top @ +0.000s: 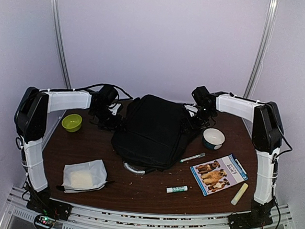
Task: Pack the student bag
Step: Adjust the student bag at the center of the board.
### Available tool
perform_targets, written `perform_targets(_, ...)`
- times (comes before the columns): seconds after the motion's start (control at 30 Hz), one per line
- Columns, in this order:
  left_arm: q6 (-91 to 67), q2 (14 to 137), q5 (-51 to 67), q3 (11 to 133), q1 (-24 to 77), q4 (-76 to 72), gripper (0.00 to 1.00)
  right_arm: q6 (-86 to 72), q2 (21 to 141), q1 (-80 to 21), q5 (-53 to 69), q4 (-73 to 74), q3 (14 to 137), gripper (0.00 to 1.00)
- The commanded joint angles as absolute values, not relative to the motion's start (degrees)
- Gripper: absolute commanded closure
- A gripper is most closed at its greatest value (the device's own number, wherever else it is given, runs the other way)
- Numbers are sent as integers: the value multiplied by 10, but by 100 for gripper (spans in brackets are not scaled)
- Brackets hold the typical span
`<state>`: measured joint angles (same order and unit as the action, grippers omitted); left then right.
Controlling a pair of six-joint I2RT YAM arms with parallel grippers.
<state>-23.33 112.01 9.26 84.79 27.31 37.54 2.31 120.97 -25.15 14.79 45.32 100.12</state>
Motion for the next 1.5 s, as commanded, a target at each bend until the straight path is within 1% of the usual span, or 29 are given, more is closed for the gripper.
perform_targets(0.0, -257, 1130, 123, 837, 269, 330, 8, -20, 1226, -252, 128, 470, 1036, 0)
perform_targets(0.1, -267, 1130, 138, 816, 269, 319, 9, -48, 1243, -253, 145, 476, 1043, 0)
perform_targets(0.3, -281, 1109, 170, 761, 274, 299, 13, -54, 1279, -255, 230, 484, 1056, 0)
perform_targets(0.57, -316, 1051, 209, 684, 296, 264, 16, -48, 1328, -269, 267, 505, 1134, 0)
perform_targets(1.03, -334, 984, 168, 612, 332, 284, 18, -34, 1385, -293, 319, 515, 1223, 0)
perform_targets(1.27, -329, 959, 138, 614, 333, 308, 18, -22, 1376, -294, 323, 523, 1227, 0)
perform_targets(1.37, -321, 945, 125, 621, 332, 318, 17, -3, 1344, -294, 311, 528, 1216, 0)
perform_targets(1.47, -312, 928, 119, 630, 332, 332, 15, 9, 1292, -293, 269, 525, 1197, 0)
